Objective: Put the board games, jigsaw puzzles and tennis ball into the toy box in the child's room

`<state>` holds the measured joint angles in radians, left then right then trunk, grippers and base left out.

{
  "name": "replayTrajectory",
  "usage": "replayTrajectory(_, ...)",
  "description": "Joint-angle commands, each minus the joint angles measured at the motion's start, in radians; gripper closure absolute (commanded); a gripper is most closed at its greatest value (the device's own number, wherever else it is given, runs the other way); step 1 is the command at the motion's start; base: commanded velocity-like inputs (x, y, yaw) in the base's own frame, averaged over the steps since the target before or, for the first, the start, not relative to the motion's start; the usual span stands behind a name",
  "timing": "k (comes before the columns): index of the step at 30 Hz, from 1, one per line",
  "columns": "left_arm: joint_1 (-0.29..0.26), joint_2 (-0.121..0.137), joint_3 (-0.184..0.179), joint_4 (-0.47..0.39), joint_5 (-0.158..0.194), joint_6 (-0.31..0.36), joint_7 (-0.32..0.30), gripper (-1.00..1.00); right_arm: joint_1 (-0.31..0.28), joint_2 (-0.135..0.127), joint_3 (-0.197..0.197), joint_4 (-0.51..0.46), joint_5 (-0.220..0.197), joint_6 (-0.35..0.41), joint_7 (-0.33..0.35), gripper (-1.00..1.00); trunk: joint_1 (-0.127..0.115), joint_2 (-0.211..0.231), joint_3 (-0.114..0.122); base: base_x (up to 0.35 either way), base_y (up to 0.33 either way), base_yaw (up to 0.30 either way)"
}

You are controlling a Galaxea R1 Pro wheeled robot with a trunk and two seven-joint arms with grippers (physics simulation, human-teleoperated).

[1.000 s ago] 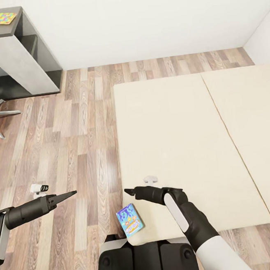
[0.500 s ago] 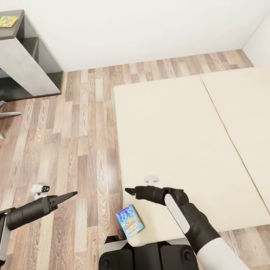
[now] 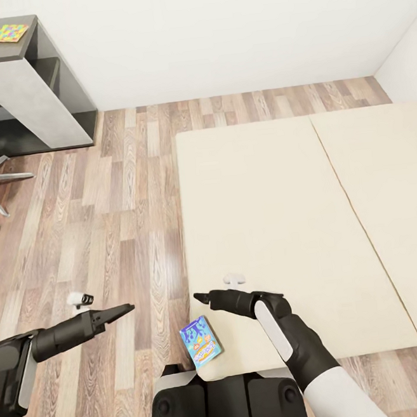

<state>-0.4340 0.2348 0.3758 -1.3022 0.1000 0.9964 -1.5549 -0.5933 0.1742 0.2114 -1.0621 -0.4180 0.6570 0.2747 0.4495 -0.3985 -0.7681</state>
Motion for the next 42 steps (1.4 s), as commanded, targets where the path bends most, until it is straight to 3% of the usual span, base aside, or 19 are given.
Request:
replayTrajectory(1, 0.000, 0.000, 0.000, 0.006, -0.001, 0.010, -0.005, -1.00, 0.000, 0.000, -0.001, 0.001, 0.000, 0.005, 0.002, -1.00, 0.001, -0.002, -0.001, 0.000, 0.000, 0.000)
replayTrajectory(42, 0.002, 0.002, 0.002, 0.015, 0.000, 0.007, -0.007, -1.00, 0.000, 0.000, -0.002, 0.005, 0.001, 0.004, 0.001, -1.00, 0.001, -0.002, -0.001, 0.000, 0.044, 0.000)
